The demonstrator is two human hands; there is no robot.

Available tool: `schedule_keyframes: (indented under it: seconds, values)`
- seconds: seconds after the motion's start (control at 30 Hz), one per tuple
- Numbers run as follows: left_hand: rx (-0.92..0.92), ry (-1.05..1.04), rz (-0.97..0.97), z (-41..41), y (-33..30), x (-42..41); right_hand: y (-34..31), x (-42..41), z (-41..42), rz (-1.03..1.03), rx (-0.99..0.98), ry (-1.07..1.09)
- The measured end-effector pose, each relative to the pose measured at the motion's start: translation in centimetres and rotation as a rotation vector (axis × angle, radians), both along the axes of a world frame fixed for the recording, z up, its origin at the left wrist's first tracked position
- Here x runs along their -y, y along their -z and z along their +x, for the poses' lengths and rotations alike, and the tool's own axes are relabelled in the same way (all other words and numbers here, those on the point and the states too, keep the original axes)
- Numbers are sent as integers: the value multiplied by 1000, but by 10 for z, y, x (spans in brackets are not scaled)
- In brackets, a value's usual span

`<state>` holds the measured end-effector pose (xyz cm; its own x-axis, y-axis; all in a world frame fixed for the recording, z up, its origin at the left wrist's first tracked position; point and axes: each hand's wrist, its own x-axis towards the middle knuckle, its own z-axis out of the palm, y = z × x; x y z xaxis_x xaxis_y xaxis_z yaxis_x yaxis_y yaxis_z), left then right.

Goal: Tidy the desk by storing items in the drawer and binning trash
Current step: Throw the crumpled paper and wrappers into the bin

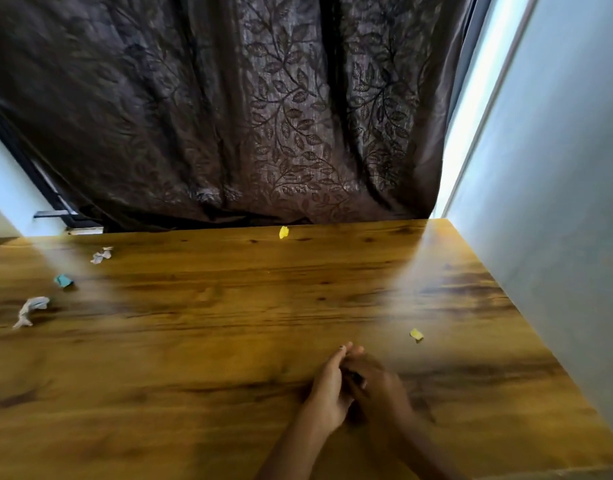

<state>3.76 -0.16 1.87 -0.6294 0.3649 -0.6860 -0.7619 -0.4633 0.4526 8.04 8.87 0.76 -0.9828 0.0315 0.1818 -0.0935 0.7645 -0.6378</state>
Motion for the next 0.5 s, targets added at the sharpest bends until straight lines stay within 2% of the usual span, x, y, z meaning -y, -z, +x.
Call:
schedule_keyframes:
  seconds: [0.13,0.17,0.23,0.3,0.33,0.5]
  values:
    - [-6,-52,0,-21,3,-1,-14,-24,-12,-93,-26,99]
    - [6,-76,34,-26,3,0,-14,-38,-17,-62,-70,177]
    - [15,-100,81,-32,2,2,-7,-67,-26,125,-99,301]
    - [10,-99,86,-35,3,4,6,-90,-29,398,2,295]
    - [7,-94,80,-37,5,7,13,-96,-29,471,37,272]
    - [-5,-87,60,-43,9,25,20,-91,-26,463,18,248]
